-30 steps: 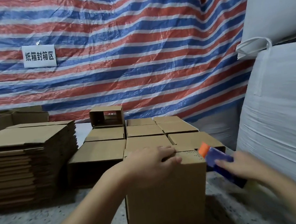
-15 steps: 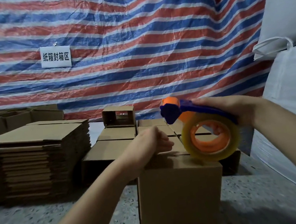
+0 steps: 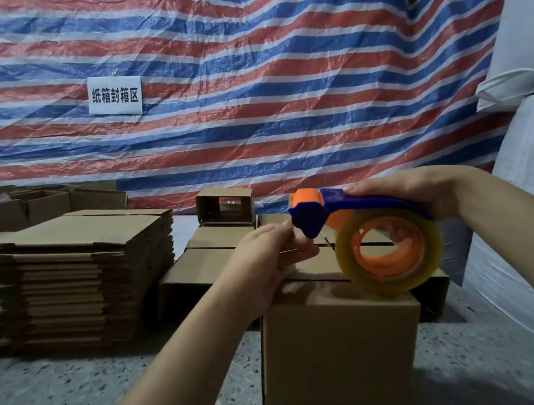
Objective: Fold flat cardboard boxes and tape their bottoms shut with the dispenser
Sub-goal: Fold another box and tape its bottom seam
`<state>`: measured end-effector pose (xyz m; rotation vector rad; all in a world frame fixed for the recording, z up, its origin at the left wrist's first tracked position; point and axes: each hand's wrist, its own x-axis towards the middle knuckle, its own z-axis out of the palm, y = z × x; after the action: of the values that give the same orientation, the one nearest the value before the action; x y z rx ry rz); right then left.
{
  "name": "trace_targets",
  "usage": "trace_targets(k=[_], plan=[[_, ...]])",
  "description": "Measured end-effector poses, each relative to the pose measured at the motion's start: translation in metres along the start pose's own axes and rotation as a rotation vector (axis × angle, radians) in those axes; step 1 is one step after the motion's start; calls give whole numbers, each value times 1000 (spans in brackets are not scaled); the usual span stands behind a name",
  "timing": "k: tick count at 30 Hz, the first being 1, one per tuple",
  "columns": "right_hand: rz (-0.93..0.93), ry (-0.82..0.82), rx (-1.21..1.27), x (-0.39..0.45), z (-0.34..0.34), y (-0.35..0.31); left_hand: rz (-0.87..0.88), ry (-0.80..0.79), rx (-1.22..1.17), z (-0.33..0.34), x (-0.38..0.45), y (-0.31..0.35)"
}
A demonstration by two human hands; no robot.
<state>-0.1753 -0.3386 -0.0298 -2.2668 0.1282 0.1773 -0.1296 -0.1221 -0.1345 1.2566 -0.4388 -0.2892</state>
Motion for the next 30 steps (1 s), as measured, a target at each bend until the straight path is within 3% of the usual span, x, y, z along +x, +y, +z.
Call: trace_targets(k=[12,17,20,22,26,30], plan=[[191,45,-146,-8,-33,8,-11,344,-50,7,5,-3],[192,24,-274,0,-25,0,27,352,-215,2,1,0],[202,3,-361,2,-18,-15,113,379,351,-14,-7,0],[222,2,-396,5,-13,-22,98,391,452,-25,-9,-5],[248,-15,-480,11,-3,-32,-72,312,242,-33,-16,-21],[258,-15,-537,17,6,-40,-79,315,75,-37,-14,-31]])
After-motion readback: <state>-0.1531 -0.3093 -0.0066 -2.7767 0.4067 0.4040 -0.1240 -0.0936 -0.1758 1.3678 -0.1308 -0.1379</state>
